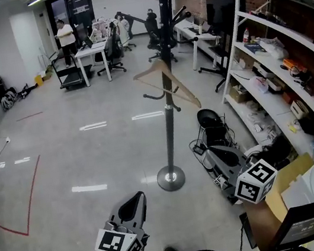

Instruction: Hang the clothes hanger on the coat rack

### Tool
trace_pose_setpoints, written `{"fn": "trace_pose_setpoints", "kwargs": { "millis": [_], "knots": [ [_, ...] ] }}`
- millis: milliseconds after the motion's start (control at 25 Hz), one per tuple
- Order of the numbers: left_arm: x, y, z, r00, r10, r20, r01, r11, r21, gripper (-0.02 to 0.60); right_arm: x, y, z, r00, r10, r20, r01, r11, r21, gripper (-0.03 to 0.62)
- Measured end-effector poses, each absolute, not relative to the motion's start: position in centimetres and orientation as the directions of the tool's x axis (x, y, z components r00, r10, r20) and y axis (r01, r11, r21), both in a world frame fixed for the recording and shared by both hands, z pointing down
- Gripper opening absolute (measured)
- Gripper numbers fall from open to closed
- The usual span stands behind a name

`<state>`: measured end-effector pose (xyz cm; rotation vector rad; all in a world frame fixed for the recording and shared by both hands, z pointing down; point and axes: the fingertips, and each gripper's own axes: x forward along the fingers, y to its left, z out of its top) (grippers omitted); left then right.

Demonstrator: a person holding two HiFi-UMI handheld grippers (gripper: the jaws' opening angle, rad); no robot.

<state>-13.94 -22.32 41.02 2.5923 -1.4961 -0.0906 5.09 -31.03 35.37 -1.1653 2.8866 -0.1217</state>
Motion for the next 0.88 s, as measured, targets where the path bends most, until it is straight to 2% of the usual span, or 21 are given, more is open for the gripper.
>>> {"fn": "trace_pose_setpoints", "kwargs": {
  "millis": [240,440,680,880],
  "knots": [
    [-10.8,-16.6,40.9,0.459,-0.888,0.01,-0.878,-0.452,0.157,0.0,6.9,-25.0,36.4,-0.76,-0.649,0.033,-0.65,0.757,-0.064,0.008],
    [-7.2,-11.8,42.4,0.43,-0.901,0.062,-0.897,-0.418,0.148,0.0,9.8,-19.5,37.9,-0.791,-0.611,0.035,-0.612,0.789,-0.049,0.008],
    [-3.7,-8.4,41.7,0.423,-0.902,0.091,-0.901,-0.407,0.153,0.0,13.2,-15.5,37.8,-0.792,-0.61,0.017,-0.609,0.788,-0.092,0.008],
    [-3.0,-6.0,39.5,0.427,-0.903,0.049,-0.894,-0.414,0.172,-0.002,14.6,-12.7,36.4,-0.764,-0.646,0.012,-0.645,0.763,-0.043,0.007]
  ]
}}
